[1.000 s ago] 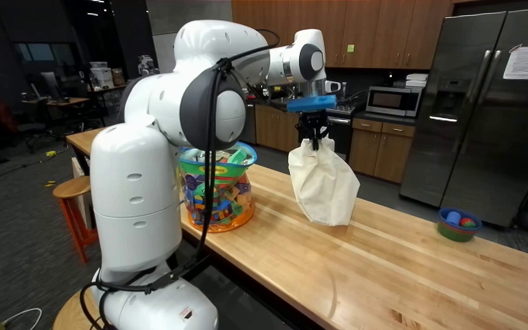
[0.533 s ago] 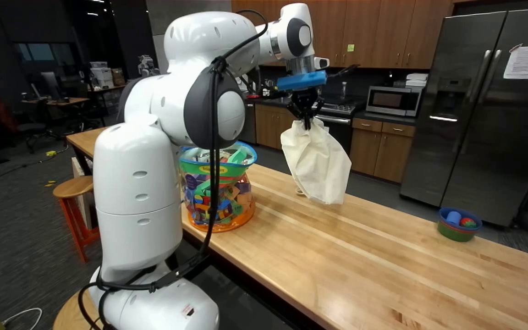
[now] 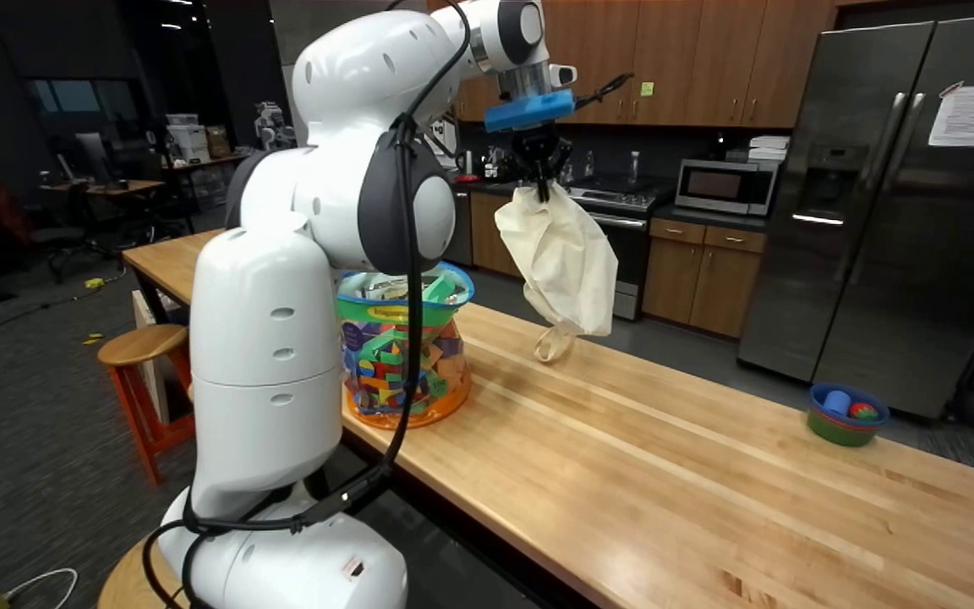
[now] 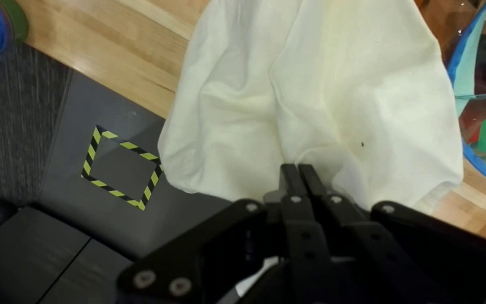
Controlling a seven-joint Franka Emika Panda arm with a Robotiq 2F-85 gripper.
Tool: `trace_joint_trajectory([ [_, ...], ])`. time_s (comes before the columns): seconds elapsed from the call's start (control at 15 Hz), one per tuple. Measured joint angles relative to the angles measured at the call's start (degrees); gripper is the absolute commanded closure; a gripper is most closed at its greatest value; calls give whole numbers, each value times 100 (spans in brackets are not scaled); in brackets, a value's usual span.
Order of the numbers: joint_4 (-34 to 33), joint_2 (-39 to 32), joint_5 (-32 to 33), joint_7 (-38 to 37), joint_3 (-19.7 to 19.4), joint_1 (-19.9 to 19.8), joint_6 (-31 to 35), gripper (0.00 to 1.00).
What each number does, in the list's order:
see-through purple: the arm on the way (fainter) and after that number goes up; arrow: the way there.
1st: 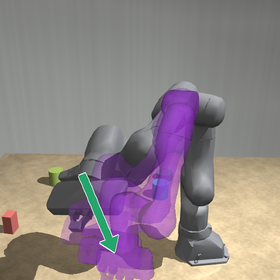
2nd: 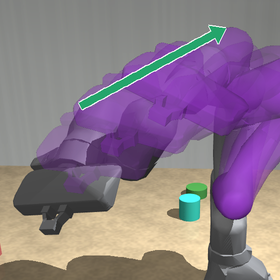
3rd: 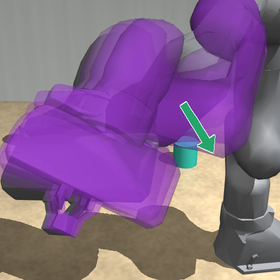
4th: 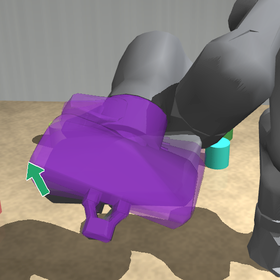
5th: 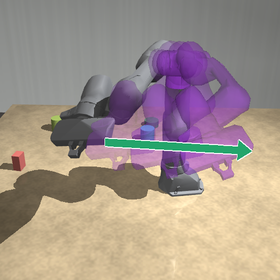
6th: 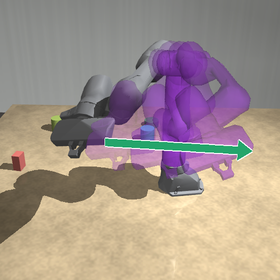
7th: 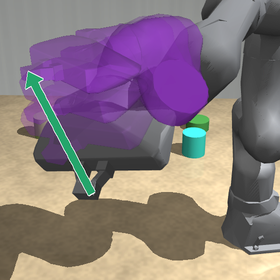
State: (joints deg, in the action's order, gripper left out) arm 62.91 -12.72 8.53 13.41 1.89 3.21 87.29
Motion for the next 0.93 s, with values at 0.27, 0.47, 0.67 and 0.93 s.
trace_joint_trajectory([
  [0.27, -395, -12, 27, 98, 110, 190, -77, 99],
  [0.47, -578, 29, 123, 204, 182, 323, -48, 99],
  [0.67, -600, 217, 254, 367, 261, 440, 294, 99],
  [0.93, -170, 774, 410, 679, 439, 606, 1188, 99],
])
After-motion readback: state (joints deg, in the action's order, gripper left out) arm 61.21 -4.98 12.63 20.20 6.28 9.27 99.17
